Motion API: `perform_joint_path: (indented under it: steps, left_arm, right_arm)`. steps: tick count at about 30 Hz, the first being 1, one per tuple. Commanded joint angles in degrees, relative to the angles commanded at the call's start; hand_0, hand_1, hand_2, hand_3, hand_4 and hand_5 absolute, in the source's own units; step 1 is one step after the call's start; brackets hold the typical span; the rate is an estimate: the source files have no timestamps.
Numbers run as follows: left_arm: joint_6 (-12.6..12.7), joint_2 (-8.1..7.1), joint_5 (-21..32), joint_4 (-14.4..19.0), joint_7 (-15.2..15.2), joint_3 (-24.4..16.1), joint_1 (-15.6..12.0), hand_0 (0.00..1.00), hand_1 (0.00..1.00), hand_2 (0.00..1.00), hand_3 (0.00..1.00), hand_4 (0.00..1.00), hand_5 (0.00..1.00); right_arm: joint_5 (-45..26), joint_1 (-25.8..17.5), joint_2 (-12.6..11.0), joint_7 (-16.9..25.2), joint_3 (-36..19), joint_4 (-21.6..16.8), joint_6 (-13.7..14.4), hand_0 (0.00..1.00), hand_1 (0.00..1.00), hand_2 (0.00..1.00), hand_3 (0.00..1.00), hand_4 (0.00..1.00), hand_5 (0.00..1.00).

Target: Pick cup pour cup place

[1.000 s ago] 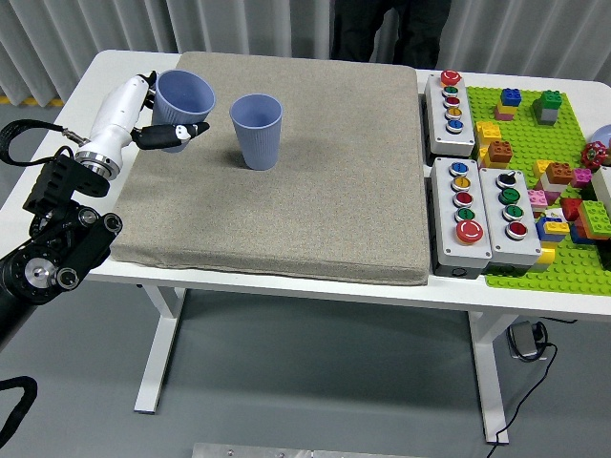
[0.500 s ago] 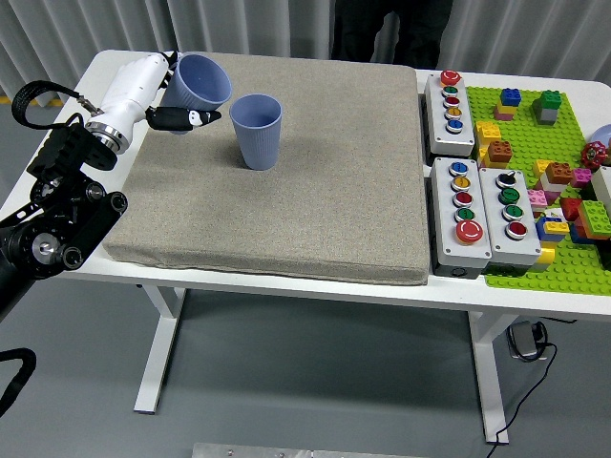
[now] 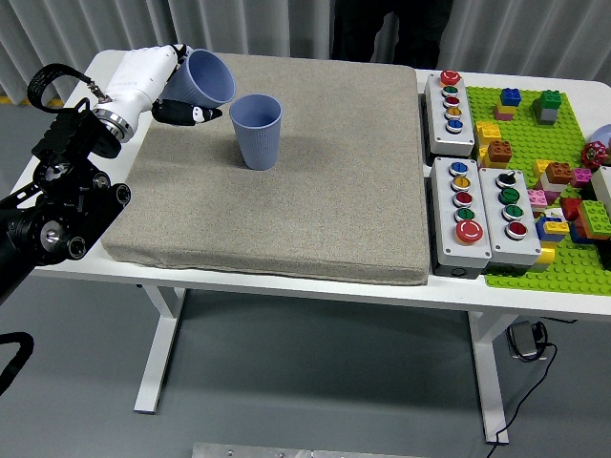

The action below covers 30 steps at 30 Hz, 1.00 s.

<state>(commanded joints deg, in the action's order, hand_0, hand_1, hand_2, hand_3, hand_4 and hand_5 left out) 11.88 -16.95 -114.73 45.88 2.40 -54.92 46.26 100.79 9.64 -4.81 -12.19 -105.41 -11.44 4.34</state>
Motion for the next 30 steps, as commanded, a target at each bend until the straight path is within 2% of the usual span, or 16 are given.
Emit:
perform_joint_path:
  steps: [15, 20, 30]
  left_arm:
    - [-0.10, -1.00, -5.20, -1.00, -1.64, 5.49, 4.74, 0.478, 0.471, 0.518, 0.567, 0.862, 0.227]
    - [-0.29, -1.74, -7.03, -0.81, -2.24, 8.57, 6.19, 0.478, 0.473, 0.516, 0.567, 0.862, 0.224]
    - [-0.65, -3.19, -7.30, -1.27, -2.79, 14.73, 8.72, 0.474, 0.473, 0.515, 0.566, 0.858, 0.224]
  right_arm:
    - [0.11, 0.25, -0.15, -0.01, -0.02, -0.01, -0.03, 0.700, 0.710, 0.679, 0.640, 0.084, 0.348]
    - [0.02, 0.32, -0.16, -0.03, 0.09, -0.01, -0.01, 0.700, 0.710, 0.679, 0.639, 0.084, 0.347]
    - [0.22, 0.09, -0.14, -0.10, 0.16, -0.04, -0.08, 0.700, 0.710, 0.678, 0.640, 0.084, 0.346]
